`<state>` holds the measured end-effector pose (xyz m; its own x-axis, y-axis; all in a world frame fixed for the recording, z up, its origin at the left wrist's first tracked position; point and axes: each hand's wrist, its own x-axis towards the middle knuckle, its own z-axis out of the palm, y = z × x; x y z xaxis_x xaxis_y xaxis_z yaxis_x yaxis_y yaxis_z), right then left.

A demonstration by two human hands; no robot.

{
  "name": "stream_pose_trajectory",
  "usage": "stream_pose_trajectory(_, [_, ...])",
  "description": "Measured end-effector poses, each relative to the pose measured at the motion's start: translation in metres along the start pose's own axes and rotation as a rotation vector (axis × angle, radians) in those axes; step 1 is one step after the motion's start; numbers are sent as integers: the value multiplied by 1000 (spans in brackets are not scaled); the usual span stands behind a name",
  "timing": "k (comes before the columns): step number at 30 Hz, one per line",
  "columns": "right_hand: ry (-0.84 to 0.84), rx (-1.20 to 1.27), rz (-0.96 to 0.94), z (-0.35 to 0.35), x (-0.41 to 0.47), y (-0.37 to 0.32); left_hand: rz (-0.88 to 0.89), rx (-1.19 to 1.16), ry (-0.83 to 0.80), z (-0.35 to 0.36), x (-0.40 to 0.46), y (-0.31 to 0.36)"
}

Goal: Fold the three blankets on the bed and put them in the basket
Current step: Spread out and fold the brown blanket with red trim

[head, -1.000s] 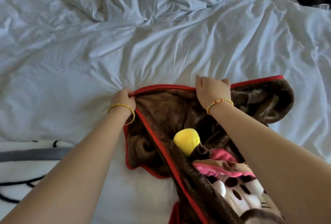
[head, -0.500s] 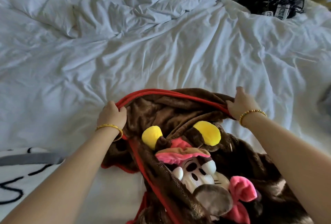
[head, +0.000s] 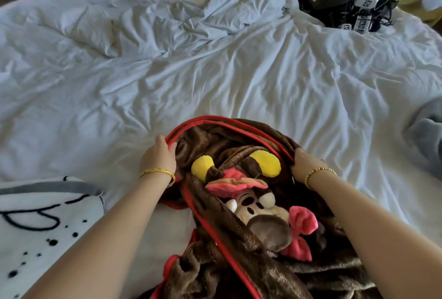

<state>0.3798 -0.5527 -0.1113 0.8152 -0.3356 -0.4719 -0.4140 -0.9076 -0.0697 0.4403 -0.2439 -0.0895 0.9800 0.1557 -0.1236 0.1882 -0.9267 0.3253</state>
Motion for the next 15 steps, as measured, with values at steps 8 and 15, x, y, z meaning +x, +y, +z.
stream_pose_trajectory(8, [244,400,185,-34,-60,-4,-246,21,-203,-65,-38,-7])
stream_pose_trajectory(15, [36,953,186,-89,-184,-71,-247,-399,-309,-180,-114,31])
